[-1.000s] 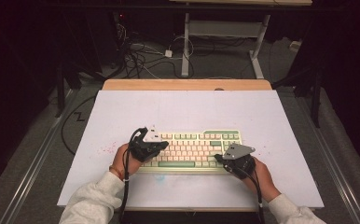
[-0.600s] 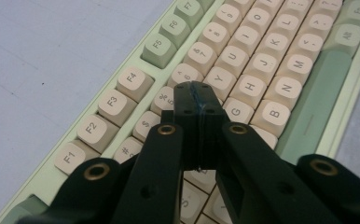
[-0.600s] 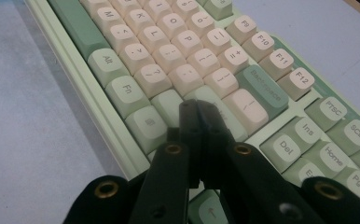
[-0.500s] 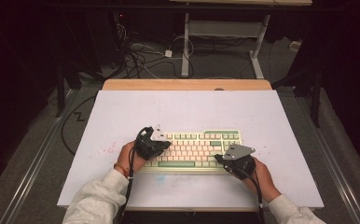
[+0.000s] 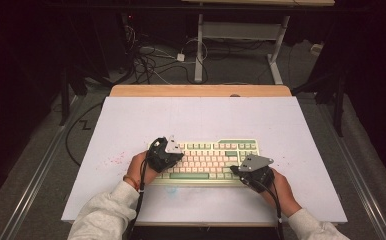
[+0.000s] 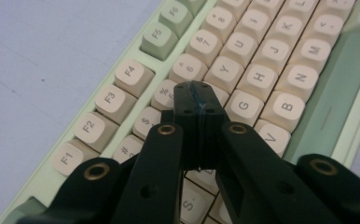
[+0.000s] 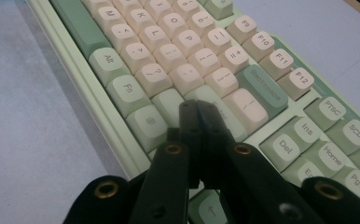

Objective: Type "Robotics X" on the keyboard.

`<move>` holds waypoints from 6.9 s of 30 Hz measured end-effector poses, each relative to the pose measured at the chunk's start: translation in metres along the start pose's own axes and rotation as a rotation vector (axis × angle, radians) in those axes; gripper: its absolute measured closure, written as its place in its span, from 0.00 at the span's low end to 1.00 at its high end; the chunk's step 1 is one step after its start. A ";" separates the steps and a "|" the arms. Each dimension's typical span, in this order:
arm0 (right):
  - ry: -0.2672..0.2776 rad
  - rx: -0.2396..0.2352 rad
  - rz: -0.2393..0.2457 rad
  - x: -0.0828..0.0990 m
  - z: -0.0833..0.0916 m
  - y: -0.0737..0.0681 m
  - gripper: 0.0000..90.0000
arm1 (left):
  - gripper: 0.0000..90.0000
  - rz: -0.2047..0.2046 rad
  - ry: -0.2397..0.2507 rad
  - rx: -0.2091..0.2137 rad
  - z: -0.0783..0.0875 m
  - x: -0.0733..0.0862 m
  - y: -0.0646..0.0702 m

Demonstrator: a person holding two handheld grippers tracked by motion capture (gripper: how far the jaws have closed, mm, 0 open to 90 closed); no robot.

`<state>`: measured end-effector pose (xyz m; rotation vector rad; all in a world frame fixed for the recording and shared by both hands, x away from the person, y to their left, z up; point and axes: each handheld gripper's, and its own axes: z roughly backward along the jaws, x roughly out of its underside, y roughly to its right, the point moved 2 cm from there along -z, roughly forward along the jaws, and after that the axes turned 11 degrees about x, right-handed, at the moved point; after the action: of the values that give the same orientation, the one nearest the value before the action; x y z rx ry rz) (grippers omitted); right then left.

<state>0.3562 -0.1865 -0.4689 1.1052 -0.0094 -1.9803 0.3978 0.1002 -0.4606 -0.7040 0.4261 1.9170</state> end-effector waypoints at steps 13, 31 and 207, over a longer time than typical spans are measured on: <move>0.040 0.015 -0.009 -0.004 0.010 0.006 1.00 | 0.97 -0.034 0.113 -0.030 0.026 -0.005 0.009; 0.125 0.034 -0.058 -0.008 0.038 0.018 1.00 | 0.65 -0.074 0.202 -0.079 0.047 0.015 0.014; 0.252 0.166 -0.138 0.024 0.072 0.016 0.21 | 0.97 -0.091 0.037 0.094 0.013 -0.005 0.037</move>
<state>0.3100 -0.2390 -0.4359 1.4931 0.0383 -1.9740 0.3621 0.0885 -0.4476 -0.6867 0.4962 1.7887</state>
